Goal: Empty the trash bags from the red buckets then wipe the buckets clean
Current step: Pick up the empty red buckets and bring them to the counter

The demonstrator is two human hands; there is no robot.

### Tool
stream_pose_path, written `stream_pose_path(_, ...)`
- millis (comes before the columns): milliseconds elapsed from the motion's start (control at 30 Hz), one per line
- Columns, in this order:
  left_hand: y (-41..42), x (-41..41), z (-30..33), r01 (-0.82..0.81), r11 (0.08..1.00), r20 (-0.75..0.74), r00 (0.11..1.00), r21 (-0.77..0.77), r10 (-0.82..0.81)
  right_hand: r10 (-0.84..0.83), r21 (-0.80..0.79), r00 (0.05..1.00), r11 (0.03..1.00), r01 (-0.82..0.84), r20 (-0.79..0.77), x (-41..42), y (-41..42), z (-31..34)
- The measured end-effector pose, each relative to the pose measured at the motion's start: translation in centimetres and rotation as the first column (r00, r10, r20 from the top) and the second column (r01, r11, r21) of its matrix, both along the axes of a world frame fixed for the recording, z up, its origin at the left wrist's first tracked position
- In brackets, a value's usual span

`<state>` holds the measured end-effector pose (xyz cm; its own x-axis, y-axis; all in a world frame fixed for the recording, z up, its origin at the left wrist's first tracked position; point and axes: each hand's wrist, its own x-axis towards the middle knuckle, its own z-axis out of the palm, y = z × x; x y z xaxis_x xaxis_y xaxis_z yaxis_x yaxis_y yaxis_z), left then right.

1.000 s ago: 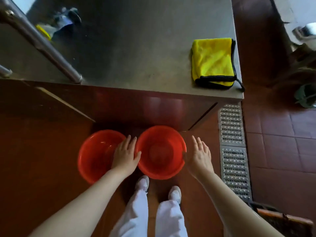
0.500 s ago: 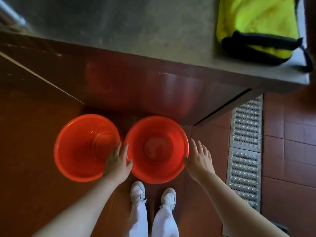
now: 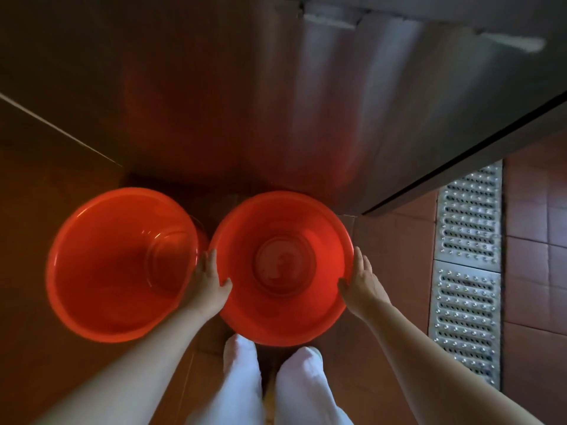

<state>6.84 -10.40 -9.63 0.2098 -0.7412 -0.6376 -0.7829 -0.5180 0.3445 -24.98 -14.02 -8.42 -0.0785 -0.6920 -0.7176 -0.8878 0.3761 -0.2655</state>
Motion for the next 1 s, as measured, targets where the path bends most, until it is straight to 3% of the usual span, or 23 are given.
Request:
stream_pose_path(333, -0.7, -0.7, -0.9, 0.004, 1.000, 0.069, 0.998, -0.017, -0.003, -0.143, 0.034, 0.989, 0.989, 0.142, 0.037, 0.8, 0.5, -2.4)
stream_pose_path(567, -0.4, -0.9, 0.4, -0.146, 0.989, -0.074, 0.987, -0.040, 0.142, -0.206, -0.043, 0.976, 0.977, 0.209, 0.071, 0.8, 0.9, -1.1)
stream_pose_path(1000, 1.0, -1.0, 13.6, -0.206, 0.974, -0.120, 0.974, -0.098, 0.194, -0.210, -0.128, 0.975, 0.968, 0.218, 0.066, 0.3, 3.0, 11.7)
